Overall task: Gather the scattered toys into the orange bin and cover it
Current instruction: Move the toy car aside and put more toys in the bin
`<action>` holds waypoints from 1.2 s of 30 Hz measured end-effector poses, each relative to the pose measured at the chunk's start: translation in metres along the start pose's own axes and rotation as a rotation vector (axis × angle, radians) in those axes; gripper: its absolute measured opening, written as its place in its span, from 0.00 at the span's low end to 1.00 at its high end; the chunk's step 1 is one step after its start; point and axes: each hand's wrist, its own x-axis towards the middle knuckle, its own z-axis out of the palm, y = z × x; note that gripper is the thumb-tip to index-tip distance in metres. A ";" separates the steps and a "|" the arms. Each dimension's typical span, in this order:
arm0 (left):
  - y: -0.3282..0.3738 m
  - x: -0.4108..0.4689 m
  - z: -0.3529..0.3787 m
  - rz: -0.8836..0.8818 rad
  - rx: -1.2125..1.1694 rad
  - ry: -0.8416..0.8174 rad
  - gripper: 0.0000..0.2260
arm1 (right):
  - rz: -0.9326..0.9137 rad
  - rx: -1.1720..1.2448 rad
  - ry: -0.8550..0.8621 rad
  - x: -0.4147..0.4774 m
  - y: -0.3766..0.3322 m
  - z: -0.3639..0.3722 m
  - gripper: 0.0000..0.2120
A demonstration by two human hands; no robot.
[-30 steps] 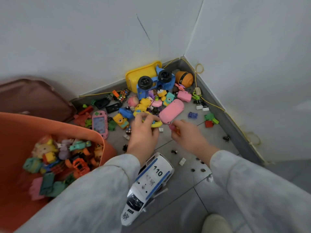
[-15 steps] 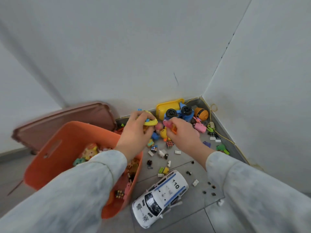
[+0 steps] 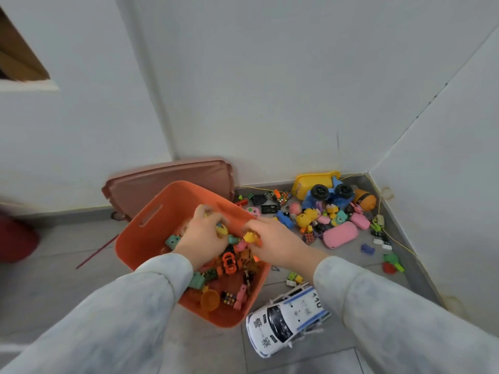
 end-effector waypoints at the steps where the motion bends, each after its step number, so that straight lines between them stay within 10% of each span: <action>1: -0.004 0.001 0.002 -0.021 0.005 -0.027 0.13 | 0.019 -0.010 -0.022 0.001 -0.001 0.001 0.16; 17: 0.043 0.033 -0.051 0.118 -0.071 -0.108 0.16 | 0.223 0.094 -0.046 0.007 -0.019 -0.044 0.26; 28: 0.123 0.078 0.042 0.268 -0.121 -0.099 0.15 | 0.396 -0.245 -0.147 -0.046 0.151 -0.095 0.22; 36: 0.173 0.094 0.129 0.159 -0.074 -0.227 0.20 | 0.598 -0.258 -0.214 -0.062 0.278 -0.056 0.39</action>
